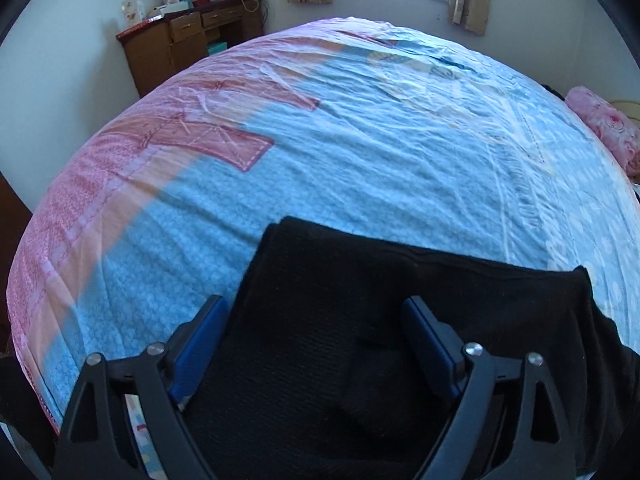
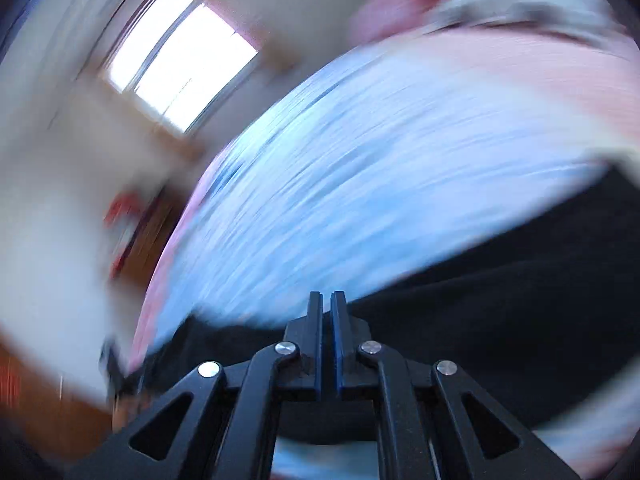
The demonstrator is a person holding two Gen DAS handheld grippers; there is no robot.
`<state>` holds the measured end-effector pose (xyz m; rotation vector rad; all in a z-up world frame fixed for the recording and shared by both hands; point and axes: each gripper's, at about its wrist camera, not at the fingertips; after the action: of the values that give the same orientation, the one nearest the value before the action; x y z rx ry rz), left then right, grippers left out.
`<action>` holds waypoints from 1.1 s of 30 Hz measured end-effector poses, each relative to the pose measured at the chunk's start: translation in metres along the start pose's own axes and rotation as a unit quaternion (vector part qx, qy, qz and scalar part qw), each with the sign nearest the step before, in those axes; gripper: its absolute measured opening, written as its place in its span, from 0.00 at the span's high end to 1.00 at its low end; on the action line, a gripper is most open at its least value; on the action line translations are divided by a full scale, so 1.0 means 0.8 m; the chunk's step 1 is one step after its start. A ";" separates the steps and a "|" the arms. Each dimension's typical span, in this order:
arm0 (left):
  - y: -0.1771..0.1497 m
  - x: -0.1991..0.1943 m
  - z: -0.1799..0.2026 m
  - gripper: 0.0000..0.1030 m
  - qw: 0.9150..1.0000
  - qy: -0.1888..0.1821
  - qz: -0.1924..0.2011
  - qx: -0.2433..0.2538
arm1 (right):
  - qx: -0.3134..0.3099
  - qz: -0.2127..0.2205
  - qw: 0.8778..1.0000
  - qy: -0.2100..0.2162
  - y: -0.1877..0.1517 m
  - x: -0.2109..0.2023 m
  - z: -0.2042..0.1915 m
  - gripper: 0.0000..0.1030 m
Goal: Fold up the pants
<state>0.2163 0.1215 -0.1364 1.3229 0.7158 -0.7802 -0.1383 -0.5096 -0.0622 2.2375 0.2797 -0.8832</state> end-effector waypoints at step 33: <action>-0.001 0.013 0.006 0.03 0.998 0.042 0.026 -0.039 | -0.134 0.088 0.972 -0.170 0.097 -0.019 0.116 0.95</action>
<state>0.2215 0.1156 -0.1449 1.3046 0.7682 -0.6507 -0.1642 -0.6291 -0.0585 1.7967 0.0353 -1.0451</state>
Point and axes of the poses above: each gripper's, at about its wrist camera, not at the fingertips, and x roughly the way its jaws point, z to its right, y to its top, and after that the axes turned 8 degrees about -y, right-handed
